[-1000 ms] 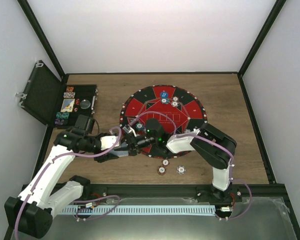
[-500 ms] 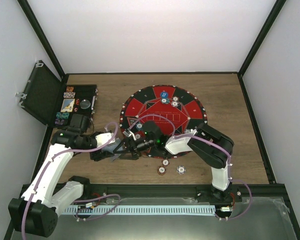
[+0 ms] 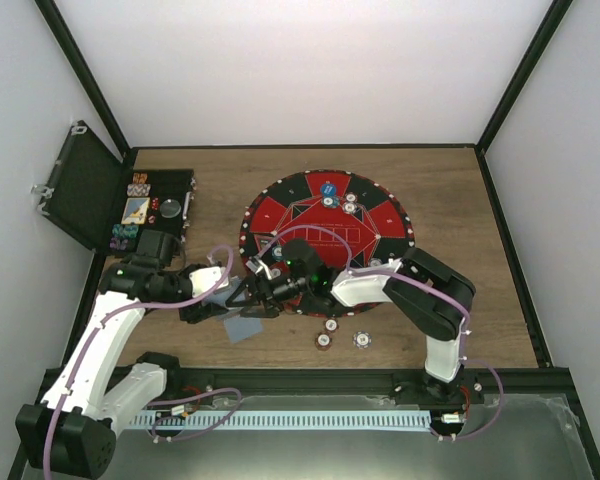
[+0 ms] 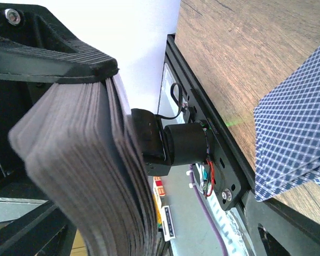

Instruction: Distribute texas hold em gaming equipment

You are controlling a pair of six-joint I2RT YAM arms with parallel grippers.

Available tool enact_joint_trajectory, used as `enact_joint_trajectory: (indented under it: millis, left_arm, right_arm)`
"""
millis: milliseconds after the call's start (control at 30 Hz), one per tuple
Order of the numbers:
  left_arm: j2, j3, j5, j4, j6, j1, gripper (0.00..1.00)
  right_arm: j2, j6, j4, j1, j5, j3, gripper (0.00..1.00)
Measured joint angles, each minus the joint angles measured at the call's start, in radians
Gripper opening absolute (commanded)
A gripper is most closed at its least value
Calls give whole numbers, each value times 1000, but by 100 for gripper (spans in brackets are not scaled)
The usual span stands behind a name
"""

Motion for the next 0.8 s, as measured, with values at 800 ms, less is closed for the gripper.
enact_joint_trajectory:
  millis: [800]
  left_arm:
    - [-3,-1,32,-6,11,0,4]
  right_arm:
    - [-207,-113,-269,-25,27,-18,89]
